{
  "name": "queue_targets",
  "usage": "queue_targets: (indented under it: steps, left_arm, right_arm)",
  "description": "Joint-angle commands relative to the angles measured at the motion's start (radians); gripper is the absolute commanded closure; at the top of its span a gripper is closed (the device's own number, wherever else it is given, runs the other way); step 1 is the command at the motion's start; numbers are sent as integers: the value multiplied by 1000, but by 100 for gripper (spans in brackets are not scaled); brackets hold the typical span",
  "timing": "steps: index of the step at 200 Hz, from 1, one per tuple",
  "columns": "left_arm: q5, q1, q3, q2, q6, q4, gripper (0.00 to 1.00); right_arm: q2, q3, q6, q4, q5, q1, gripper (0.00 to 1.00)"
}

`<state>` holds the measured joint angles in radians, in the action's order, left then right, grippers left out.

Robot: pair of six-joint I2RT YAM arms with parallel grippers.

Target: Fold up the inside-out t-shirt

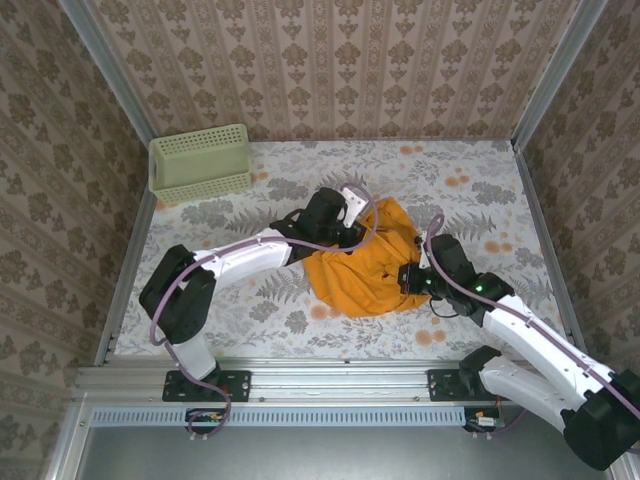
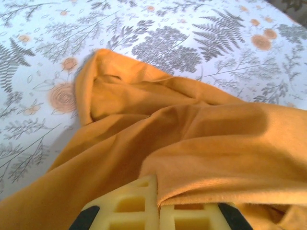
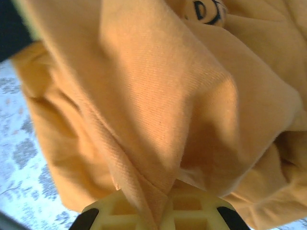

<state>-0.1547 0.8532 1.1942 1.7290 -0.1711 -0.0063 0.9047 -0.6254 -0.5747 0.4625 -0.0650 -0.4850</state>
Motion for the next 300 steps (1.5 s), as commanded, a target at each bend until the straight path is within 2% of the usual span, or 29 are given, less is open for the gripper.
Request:
queue_targets:
  steps: [1, 15, 54, 67, 82, 96, 114, 144, 171, 193, 219, 278, 300]
  left_arm:
    - [-24, -1, 33, 22, -27, 7, 100]
    - [-31, 9, 34, 16, -34, 6, 100]
    - [-51, 23, 66, 7, -70, -29, 100]
    - [-61, 26, 84, 13, -83, -42, 100]
    - [-67, 30, 101, 19, -92, -52, 100]
    - [-80, 33, 115, 23, -99, -58, 100]
    - [-114, 29, 113, 21, -120, -36, 100]
    - [-134, 30, 102, 13, -136, -17, 100]
    - [-143, 30, 94, 4, -137, -13, 100]
    - [-147, 27, 78, -9, -141, 1, 100]
    - [-154, 27, 61, -17, -148, 11, 100]
    - [-189, 19, 51, -22, -169, 46, 100]
    - [-197, 16, 52, -25, -174, 53, 100]
  right_arm:
    - [28, -1, -17, 115, 176, 2, 89]
    - [50, -27, -16, 155, 225, 5, 85]
    - [62, -153, -37, 342, 359, -16, 60]
    - [39, -196, -28, 376, 394, -72, 58]
    - [12, -244, -15, 380, 428, -186, 57]
    - [-1, -269, -4, 341, 428, -287, 57]
    - [12, -258, -4, 268, 405, -348, 57]
    - [105, -228, -16, 161, 376, -348, 58]
    - [181, -208, 4, 78, 410, -321, 58]
    - [231, -171, 18, 16, 464, -262, 58]
    - [260, -154, 39, -1, 522, -207, 57]
    - [313, -136, 79, -22, 493, -112, 57]
    - [340, -144, 82, -21, 479, -107, 69]
